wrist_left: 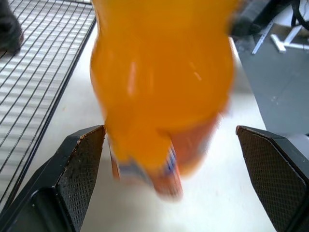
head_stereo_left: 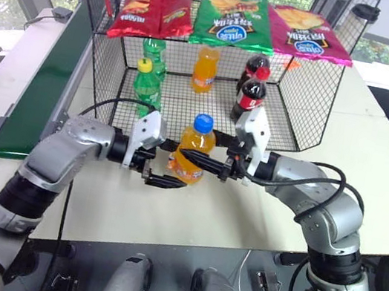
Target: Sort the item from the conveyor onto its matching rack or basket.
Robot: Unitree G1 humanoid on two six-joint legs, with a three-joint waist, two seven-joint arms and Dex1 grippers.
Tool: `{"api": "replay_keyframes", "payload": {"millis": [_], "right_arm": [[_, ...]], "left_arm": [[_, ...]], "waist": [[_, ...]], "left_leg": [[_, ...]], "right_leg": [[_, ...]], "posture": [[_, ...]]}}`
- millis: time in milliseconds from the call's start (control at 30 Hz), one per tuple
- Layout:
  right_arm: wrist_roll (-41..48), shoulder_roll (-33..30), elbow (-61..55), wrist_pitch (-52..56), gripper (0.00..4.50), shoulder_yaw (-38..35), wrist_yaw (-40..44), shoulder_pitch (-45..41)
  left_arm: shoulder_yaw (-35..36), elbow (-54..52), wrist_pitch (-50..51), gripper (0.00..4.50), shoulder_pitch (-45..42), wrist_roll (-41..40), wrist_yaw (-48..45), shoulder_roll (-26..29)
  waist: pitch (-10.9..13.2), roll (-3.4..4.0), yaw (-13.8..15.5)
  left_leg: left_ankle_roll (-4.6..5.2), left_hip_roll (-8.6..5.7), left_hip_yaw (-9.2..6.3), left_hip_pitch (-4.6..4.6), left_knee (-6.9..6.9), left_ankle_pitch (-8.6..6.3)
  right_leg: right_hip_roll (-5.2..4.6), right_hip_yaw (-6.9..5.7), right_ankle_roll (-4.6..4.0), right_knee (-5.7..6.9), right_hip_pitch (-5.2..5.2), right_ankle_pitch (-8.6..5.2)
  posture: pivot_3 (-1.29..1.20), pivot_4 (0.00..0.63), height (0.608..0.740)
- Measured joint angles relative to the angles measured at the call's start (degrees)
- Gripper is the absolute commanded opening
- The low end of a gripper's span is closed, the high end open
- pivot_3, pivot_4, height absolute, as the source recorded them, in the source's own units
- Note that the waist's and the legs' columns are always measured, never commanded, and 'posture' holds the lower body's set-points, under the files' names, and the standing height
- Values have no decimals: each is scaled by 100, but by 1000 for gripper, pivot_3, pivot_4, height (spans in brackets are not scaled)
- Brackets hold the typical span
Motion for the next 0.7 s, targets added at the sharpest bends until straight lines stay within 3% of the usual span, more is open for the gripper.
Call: {"api": "replay_keyframes", "payload": {"millis": [267,467,700], "right_arm": [[-224,0,149,-120,2514,-1,-97,0],[-1030,306,1194,-592,2514,-5,-803,-496],[-1658,761,2201,-1109,2514,-3,-1293,-985]], "left_arm": [[902,-195,242,4500,332,-248,689,7],[1346,-836,500,4500,624,-452,1801,-637],[1354,-1491,623,4500,1115,-420,2987,-1297]], "waist": [[0,0,20],[-1,0,9],[-1,0,-15]], "left_leg": [[0,0,-1,1,4,0],[-3,-1,2,6,10,2],[-5,0,2,7,2,3]], "right_leg": [[-1,0,0,0,3,0],[-2,4,2,11,4,2],[-1,4,1,12,1,2]], "posture": [[0,150,739],[0,150,739],[0,150,739]]}}
